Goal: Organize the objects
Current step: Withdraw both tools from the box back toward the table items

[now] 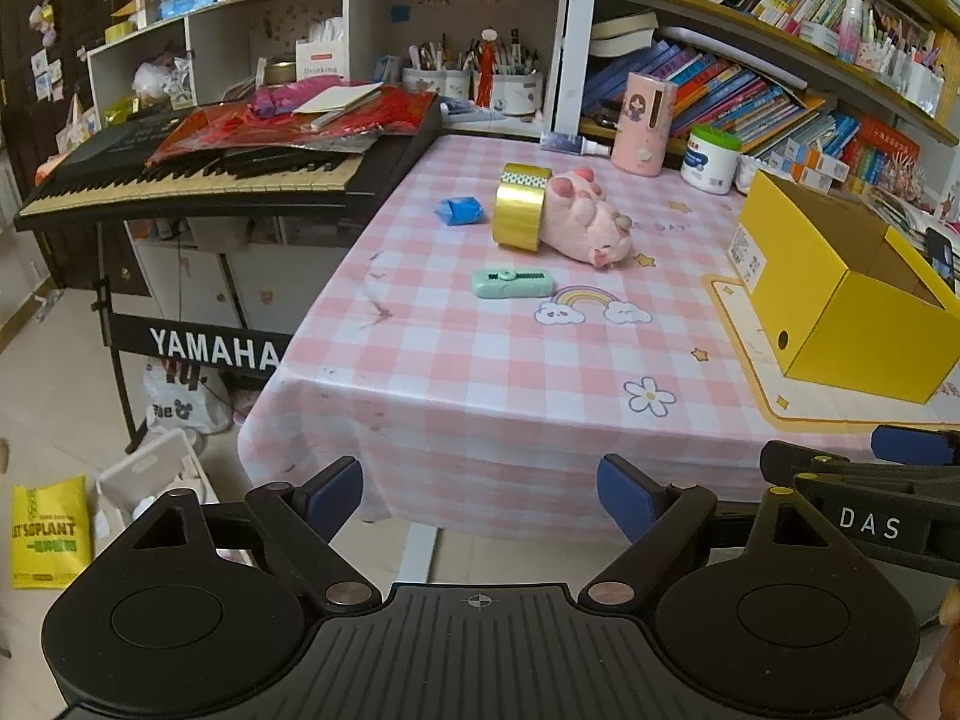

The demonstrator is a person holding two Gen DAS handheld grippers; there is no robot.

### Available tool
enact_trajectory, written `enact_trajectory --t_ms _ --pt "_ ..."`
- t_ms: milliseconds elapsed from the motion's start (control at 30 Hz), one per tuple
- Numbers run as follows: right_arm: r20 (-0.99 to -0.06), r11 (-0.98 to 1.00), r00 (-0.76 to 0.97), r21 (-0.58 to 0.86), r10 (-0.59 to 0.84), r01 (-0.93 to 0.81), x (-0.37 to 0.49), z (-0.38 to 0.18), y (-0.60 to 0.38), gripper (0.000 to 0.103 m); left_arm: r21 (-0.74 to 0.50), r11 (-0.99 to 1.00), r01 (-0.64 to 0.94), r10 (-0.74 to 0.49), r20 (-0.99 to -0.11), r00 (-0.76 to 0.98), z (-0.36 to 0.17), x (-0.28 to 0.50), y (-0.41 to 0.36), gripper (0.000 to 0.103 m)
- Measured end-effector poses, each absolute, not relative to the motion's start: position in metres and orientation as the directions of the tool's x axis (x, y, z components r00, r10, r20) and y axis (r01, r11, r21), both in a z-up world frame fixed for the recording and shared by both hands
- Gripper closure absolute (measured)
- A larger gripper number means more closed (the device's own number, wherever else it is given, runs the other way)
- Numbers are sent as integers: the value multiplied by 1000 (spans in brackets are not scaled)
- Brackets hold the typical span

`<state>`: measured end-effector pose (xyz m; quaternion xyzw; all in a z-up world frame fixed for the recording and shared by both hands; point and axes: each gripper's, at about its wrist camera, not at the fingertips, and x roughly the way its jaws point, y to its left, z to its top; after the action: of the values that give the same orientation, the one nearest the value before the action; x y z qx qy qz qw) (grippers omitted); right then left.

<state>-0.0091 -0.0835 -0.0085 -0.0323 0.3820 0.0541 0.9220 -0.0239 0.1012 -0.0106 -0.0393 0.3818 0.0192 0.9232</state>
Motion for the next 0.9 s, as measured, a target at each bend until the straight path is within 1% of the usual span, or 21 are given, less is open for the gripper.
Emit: enact_trajectory --t_ms 433,900 --pt "-730 986 676 -23 95 -164 15 -17 -68 21 -69 993 -101 18 -732 681 -22 -1 112 15" --pt "-749 978 652 -20 122 -206 95 -24 -65 21 -73 990 -122 26 -746 665 -29 69 106 15"
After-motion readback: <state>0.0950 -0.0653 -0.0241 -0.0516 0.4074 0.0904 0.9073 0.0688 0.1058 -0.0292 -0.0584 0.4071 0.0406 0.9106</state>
